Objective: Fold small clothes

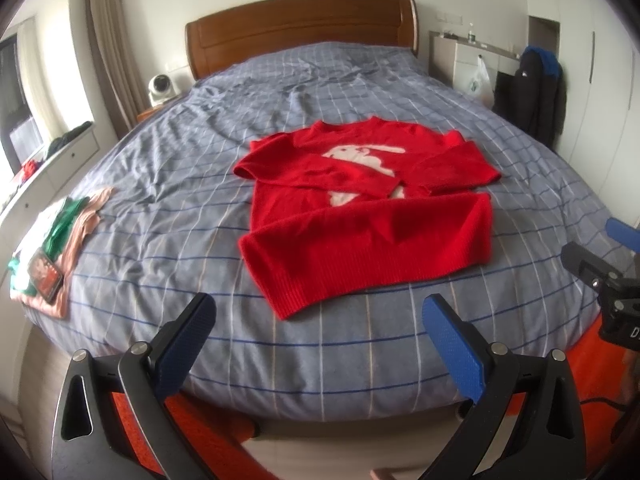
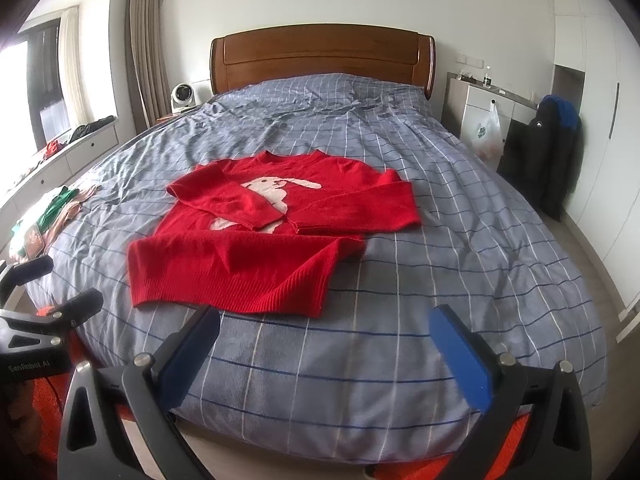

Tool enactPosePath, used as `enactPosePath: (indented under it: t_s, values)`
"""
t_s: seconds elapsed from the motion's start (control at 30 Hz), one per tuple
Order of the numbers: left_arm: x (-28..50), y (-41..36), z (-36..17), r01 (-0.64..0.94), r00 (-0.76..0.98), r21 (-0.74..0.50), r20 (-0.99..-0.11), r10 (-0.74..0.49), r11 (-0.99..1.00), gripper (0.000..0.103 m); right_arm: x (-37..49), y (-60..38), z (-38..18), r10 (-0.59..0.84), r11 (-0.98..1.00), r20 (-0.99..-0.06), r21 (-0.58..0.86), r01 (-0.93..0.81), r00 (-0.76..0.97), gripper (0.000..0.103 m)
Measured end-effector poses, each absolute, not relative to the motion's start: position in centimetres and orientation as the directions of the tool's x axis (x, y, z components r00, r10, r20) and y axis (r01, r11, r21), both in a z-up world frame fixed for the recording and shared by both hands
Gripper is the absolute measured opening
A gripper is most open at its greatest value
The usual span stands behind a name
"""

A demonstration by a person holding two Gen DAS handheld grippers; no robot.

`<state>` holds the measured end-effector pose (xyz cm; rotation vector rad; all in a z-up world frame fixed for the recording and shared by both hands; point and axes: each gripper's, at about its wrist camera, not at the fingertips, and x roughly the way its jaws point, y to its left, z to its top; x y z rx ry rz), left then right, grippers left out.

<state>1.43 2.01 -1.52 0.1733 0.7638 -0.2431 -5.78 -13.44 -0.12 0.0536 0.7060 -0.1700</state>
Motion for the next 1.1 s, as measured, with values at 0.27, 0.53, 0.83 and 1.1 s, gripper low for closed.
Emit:
enactPosePath:
  t_s: [0.27,0.53,0.83,1.1]
  values:
    - [1.62,2.07,-1.76,0.292,0.685,0.058,-0.71,-0.166,0.955,0.103,-5.75,-13.21,-0.4,-0.133,0.986,-0.655,-0.01,0.168,0.744,0.103]
    - [1.57,1.82,-2.04,0.316,0.665,0.039,-0.721,-0.192,0.948,0.103,-5.76,-13.12,-0.4,-0.136,0.986,-0.651,-0.014,0.167,0.747,0.103]
    - [1.58,1.79,-2.03,0.314,0.665,0.04,-0.723,-0.19,0.949,0.103,-5.73,-13.26,-0.48,-0.132,0.986,-0.657,-0.007,0.169,0.742,0.103]
    - [1.54,1.84,-2.13,0.314,0.664,0.041,-0.724,-0.188,0.949,0.103,-5.69,-12.95,-0.51,-0.125,0.987,-0.656,-0.007,0.16,0.744,0.103]
